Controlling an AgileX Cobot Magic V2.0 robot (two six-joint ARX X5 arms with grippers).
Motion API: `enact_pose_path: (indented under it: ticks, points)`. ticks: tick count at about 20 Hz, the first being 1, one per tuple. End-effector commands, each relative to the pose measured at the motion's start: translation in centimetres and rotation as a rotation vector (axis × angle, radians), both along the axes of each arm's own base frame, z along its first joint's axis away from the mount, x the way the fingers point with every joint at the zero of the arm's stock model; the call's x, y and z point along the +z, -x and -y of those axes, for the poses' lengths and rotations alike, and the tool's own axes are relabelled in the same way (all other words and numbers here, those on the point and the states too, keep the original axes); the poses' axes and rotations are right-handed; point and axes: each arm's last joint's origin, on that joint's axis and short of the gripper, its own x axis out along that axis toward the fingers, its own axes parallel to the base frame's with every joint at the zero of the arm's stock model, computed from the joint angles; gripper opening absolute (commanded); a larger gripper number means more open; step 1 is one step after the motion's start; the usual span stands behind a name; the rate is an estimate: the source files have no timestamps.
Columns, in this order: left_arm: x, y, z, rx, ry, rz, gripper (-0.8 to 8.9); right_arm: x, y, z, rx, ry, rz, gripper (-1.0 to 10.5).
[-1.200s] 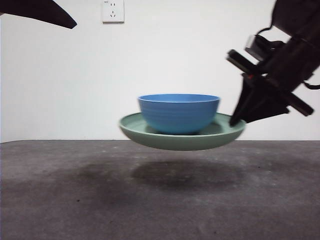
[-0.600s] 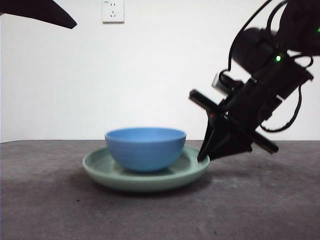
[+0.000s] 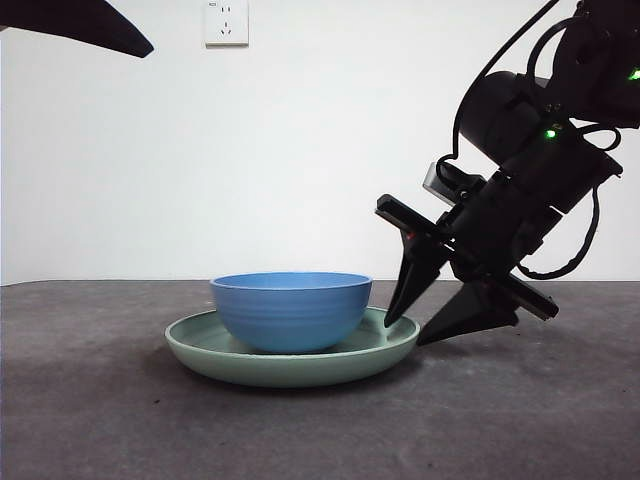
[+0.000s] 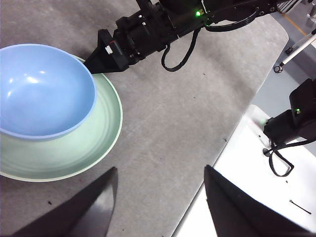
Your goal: Pick up the blue bowl, put it on the green plate, put it on desk
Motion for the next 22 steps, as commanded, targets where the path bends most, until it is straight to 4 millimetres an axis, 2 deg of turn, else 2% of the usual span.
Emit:
enact_pose_path:
  ticks: [1,4,7,12,14,19,22]
  points:
    - [0.2,0.0,0.2,-0.021,0.001,0.021,2.81,1.1,-0.1,-0.2,-0.002,-0.018,0.033,2.3]
    - [0.2,0.0,0.2,-0.020,0.001,0.021,2.81,3.5,0.6,0.3,-0.020,-0.002,0.099,2.3]
    - [0.2,0.0,0.2,-0.020,0.001,0.021,2.81,6.7,2.3,1.1,0.026,0.029,0.177,2.3]
    - [0.2,0.0,0.2,-0.020,0.001,0.021,2.81,12.6,7.3,3.1,0.147,0.056,0.332,2.3]
    - [0.2,0.0,0.2,-0.020,0.001,0.021,2.81,14.3,9.3,3.9,0.196,0.048,0.374,2.3]
    - [0.2,0.0,0.2,-0.020,0.001,0.021,2.81,16.1,12.8,5.3,0.276,0.020,0.403,2.3]
    - [0.2,0.0,0.2,-0.020,0.001,0.021,2.80,16.5,14.5,5.9,0.319,0.009,0.387,2.3]
